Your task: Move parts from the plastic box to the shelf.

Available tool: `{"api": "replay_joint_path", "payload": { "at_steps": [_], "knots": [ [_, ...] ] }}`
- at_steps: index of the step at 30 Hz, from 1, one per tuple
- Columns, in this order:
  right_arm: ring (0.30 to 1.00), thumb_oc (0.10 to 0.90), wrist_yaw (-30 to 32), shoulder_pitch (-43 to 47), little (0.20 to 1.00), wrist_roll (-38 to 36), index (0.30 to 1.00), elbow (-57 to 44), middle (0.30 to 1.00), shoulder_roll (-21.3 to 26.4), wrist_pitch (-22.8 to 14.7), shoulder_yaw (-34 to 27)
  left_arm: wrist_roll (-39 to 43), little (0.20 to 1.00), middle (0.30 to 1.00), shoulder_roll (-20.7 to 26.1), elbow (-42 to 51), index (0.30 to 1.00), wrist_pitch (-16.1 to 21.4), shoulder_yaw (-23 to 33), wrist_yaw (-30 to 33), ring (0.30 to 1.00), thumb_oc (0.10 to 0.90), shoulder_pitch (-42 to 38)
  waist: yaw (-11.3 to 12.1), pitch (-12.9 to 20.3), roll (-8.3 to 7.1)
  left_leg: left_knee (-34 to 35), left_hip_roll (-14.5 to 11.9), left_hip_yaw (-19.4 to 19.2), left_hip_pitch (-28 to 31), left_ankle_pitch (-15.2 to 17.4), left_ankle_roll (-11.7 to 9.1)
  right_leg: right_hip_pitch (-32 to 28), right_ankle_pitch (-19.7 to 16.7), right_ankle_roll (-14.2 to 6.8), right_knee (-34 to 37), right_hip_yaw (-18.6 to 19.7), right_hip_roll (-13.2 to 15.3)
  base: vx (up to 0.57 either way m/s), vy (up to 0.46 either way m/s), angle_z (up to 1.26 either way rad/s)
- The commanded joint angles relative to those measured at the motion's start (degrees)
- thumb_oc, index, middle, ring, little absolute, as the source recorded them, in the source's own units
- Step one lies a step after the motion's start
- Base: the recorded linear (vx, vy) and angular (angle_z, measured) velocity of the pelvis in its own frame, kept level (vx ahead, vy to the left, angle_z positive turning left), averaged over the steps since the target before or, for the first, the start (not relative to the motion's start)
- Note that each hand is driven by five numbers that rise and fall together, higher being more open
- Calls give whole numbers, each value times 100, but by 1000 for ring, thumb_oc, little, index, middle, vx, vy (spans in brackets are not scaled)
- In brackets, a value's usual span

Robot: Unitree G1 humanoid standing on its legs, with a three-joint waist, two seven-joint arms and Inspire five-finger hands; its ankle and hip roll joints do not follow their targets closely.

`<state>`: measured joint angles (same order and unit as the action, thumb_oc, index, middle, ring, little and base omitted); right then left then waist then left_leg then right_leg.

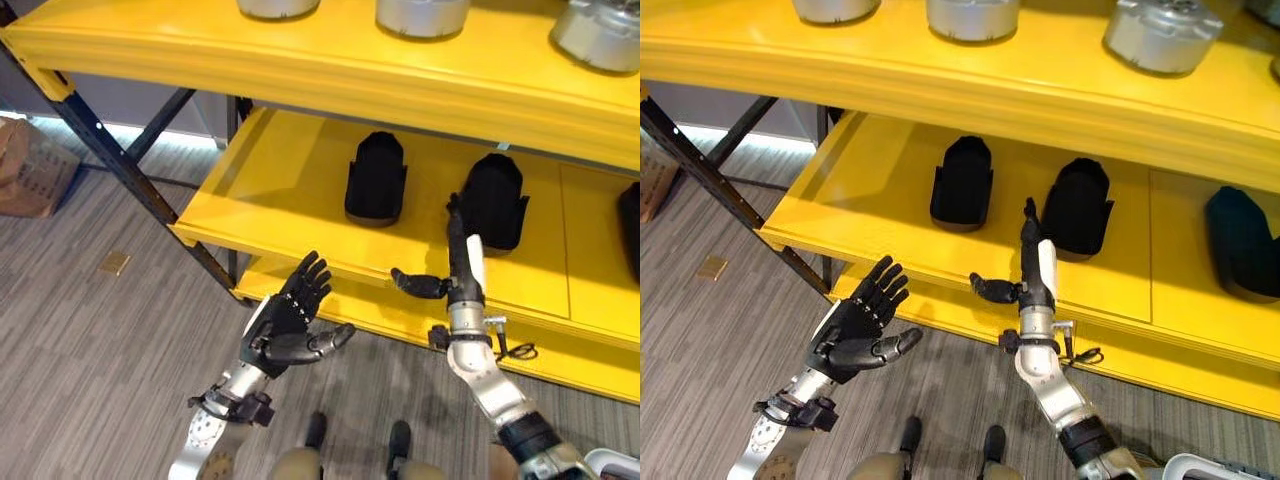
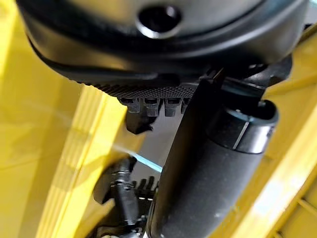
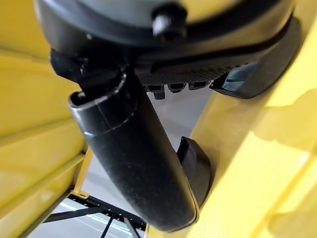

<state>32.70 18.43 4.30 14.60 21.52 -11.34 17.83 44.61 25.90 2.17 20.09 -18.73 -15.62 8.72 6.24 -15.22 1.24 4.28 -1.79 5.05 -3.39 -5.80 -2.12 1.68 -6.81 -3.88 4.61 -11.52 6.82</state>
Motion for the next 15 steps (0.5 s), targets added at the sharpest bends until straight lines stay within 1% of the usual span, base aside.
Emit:
{"api": "replay_joint_path", "payload": {
  "at_steps": [1, 5, 8, 15],
  "knots": [
    [1000, 900, 213, 1168, 1000, 116, 1000, -138, 1000, 237, -294, -293, 109, 1000, 1000, 115, 609, 1000, 474, 252, -127, 1000, 900, -537, 154, -167, 66, -181, 129, -429, -179, 370, 382, 155, 510, -193, -795, 317, 320, -94, -22, 9],
    [1000, 900, 194, 1467, 1000, 220, 1000, -5, 1000, 337, -238, -301, 109, 1000, 1000, 116, 619, 1000, 431, 264, -82, 1000, 900, -626, 202, -333, 134, -237, 136, -366, -293, 314, 377, 229, 555, -135, -906, 263, 303, -22, -19, 6],
    [1000, 900, 241, 1676, 1000, 74, 1000, 70, 1000, 453, -63, -278, 121, 1000, 1000, 138, 644, 1000, 429, 271, -94, 1000, 900, -628, 259, -451, 164, -268, 157, -320, -395, 264, 360, 268, 569, -102, -937, 199, 296, -23, -37, 3],
    [1000, 900, 362, 2010, 1000, 145, 1000, 722, 1000, 580, -45, -329, 120, 1000, 1000, 185, 675, 1000, 435, 210, -89, 1000, 900, -624, 355, -563, 212, -390, 174, -274, -463, 264, 338, 262, 614, -76, -1025, 83, 314, 5, -26, 7]
  ]
}}
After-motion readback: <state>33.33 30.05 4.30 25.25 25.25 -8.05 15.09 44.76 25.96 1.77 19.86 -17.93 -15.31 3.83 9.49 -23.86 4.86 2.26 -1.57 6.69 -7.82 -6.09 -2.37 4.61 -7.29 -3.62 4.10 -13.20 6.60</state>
